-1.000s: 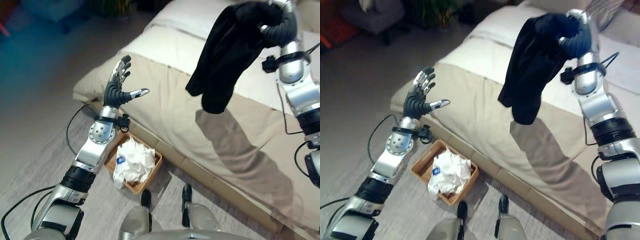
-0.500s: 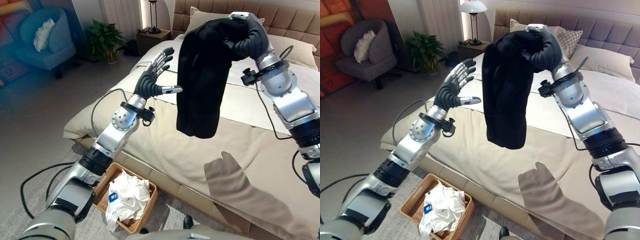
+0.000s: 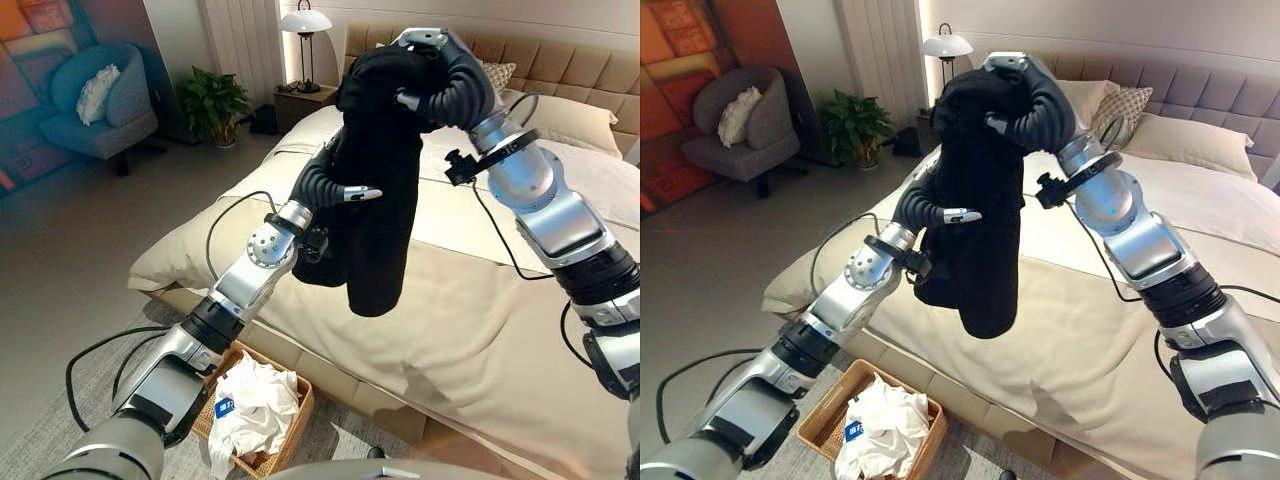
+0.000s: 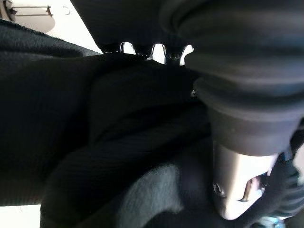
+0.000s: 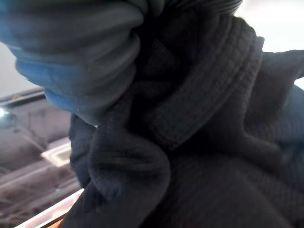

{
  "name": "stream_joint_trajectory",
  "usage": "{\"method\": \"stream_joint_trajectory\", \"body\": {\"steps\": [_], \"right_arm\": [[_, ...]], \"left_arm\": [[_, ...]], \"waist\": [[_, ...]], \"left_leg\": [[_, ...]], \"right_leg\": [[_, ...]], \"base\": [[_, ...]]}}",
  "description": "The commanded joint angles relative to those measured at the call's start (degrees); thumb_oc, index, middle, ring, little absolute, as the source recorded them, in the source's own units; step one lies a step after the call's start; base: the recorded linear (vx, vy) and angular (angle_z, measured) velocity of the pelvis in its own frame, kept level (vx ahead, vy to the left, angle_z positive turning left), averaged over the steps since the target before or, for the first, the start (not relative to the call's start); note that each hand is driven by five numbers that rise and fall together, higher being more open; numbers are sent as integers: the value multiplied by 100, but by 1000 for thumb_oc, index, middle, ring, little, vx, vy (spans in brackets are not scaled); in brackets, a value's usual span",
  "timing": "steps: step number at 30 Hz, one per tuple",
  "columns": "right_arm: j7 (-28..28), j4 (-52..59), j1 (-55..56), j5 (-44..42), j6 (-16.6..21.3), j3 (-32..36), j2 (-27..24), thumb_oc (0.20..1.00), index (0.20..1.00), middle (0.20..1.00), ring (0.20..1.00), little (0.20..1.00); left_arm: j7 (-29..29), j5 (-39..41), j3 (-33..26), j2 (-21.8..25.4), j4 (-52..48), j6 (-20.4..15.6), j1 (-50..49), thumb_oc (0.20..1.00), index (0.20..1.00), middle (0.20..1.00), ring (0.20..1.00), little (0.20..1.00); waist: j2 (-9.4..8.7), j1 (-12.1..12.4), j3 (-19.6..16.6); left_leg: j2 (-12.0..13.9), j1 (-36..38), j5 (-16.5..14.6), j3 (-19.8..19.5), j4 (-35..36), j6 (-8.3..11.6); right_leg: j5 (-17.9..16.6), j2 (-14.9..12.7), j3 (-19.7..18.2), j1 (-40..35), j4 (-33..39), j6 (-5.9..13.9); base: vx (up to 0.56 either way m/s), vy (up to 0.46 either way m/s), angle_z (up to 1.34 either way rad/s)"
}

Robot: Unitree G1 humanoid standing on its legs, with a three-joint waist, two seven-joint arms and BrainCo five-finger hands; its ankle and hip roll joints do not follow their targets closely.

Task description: Pick up clothes into the bucket

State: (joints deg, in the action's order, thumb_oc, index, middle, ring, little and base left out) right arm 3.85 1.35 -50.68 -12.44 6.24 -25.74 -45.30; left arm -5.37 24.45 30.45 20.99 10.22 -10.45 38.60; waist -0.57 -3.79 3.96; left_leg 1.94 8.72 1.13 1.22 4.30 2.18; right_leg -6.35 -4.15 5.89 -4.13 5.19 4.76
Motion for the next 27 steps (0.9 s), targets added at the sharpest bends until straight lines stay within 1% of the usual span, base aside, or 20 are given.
{"method": "stream_joint_trajectory", "body": {"steps": [1, 6, 8, 9, 12, 15, 16, 17, 18, 19, 20, 21, 22, 24, 26, 27], "right_arm": [[-164, 628, -318, -701, 524, 88, 260, 200, 200, 200, 200, 200], [-484, 859, -97, -1235, 473, -44, 380, 200, 200, 200, 200, 200], [-520, 883, -37, -1319, 469, -61, 414, 200, 200, 200, 200, 200], [-610, 923, 65, -1548, 468, -76, 490, 200, 200, 200, 200, 200], [-721, 990, 169, -1774, 442, -107, 583, 200, 200, 200, 200, 200], [-736, 1012, 215, -1794, 430, -113, 609, 200, 200, 200, 200, 200], [-720, 1047, 213, -1746, 435, -114, 587, 200, 200, 200, 200, 200], [-706, 1025, 228, -1720, 439, -101, 596, 200, 200, 200, 200, 200], [-685, 998, 232, -1692, 441, -96, 602, 429, 429, 429, 429, 429], [-655, 965, 258, -1664, 440, -76, 612, 576, 576, 576, 576, 576], [-630, 944, 274, -1623, 440, -66, 612, 1000, 1000, 1000, 1000, 1000], [-610, 920, 288, -1577, 439, -56, 622, 1000, 1000, 1000, 1000, 1000], [-609, 920, 284, -1577, 439, -53, 620, 1000, 1000, 1000, 1000, 1000], [-497, 809, 379, -1425, 414, 61, 614, 1000, 1000, 1000, 1000, 1000], [-391, 700, 455, -1300, 394, 166, 609, 1000, 1000, 1000, 1000, 1000], [-390, 701, 457, -1298, 394, 166, 610, 1000, 1000, 1000, 1000, 1000]], "left_arm": [[147, 361, 366, -197, 484, -62, 568, 1000, 1000, 1000, 1000, 1000], [152, 302, 400, -235, 461, -26, 582, 1000, 1000, 1000, 1000, 1000], [135, 267, 416, -248, 481, -16, 586, 1000, 1000, 1000, 1000, 1000], [108, 198, 424, -286, 542, -3, 610, 1000, 1000, 1000, 1000, 1000], [117, 258, 433, -371, 645, 30, 619, 1000, 1000, 1000, 1000, 1000], [139, 368, 437, -396, 653, 30, 611, 1000, 1000, 1000, 1000, 1000], [236, 715, 418, -417, 602, 19, 549, 366, 366, 366, 366, 366], [262, 832, 417, -429, 603, 33, 504, 200, 200, 200, 200, 200], [305, 1008, 404, -440, 584, 37, 454, 200, 200, 200, 200, 200], [355, 1208, 382, -445, 562, 60, 388, 200, 200, 200, 200, 200], [364, 1315, 367, -443, 547, 79, 327, 200, 200, 200, 200, 200], [393, 1425, 353, -446, 531, 80, 274, 200, 200, 200, 200, 200], [393, 1424, 353, -445, 530, 80, 280, 200, 200, 200, 200, 200], [479, 1842, 258, -438, 445, 131, 85, 200, 200, 200, 200, 200], [508, 2091, 152, -450, 419, 145, -45, 200, 200, 200, 200, 200], [509, 2093, 152, -449, 417, 145, -48, 200, 200, 200, 200, 200]], "waist": [[-263, -19, -235], [-271, -10, -221], [-272, -10, -214], [-267, -14, -204], [-259, -22, -192], [-259, -30, -189], [-258, -37, -185], [-257, -39, -184], [-256, -40, -186], [-257, -42, -187], [-258, -42, -189], [-252, -38, -181], [-259, -39, -181], [-251, -30, -178], [-255, -26, -189], [-256, -26, -191]], "left_leg": [[-33, -191, -198, -113, -358, 99], [-39, -173, -199, -120, -358, 100], [-41, -170, -198, -123, -361, 99], [-44, -172, -198, -131, -367, 96], [-44, -164, -198, -138, -365, 89], [-44, -163, -202, -145, -364, 85], [-46, -164, -203, -143, -365, 83], [-47, -163, -205, -143, -367, 81], [-48, -165, -205, -144, -368, 81], [-49, -164, -207, -139, -371, 81], [-52, -160, -210, -138, -371, 80], [-40, -110, -253, -134, -359, 87], [-51, -147, -211, -135, -369, 81], [-30, -79, -262, -130, -350, 89], [-31, -70, -269, -127, -345, 88], [-31, -69, -269, -126, -344, 88]], "right_leg": [[545, -227, 316, -343, -399, 301], [546, -233, 334, -367, -395, 305], [549, -234, 341, -369, -402, 306], [553, -240, 344, -372, -410, 306], [555, -248, 340, -383, -418, 306], [557, -251, 341, -385, -411, 306], [564, -254, 345, -386, -408, 309], [562, -255, 346, -390, -409, 308], [563, -258, 343, -390, -408, 308], [560, -259, 341, -389, -407, 306], [559, -261, 336, -394, -405, 304], [596, -249, 338, -440, -396, 304], [561, -261, 338, -406, -401, 301], [604, -247, 338, -467, -395, 302], [605, -249, 342, -476, -392, 304], [605, -249, 342, -477, -392, 304]], "base": [[0, 0, 0], [0, 0, 0], [0, 0, 0], [0, 0, 0], [0, 0, 0], [0, 0, 0], [0, 0, 0], [0, 0, 0], [0, 0, 0], [0, 0, 0], [34, -1, 0], [0, 0, 0], [37, -2, 0], [24, -1, 0], [0, 0, 0], [0, 0, 0]]}}
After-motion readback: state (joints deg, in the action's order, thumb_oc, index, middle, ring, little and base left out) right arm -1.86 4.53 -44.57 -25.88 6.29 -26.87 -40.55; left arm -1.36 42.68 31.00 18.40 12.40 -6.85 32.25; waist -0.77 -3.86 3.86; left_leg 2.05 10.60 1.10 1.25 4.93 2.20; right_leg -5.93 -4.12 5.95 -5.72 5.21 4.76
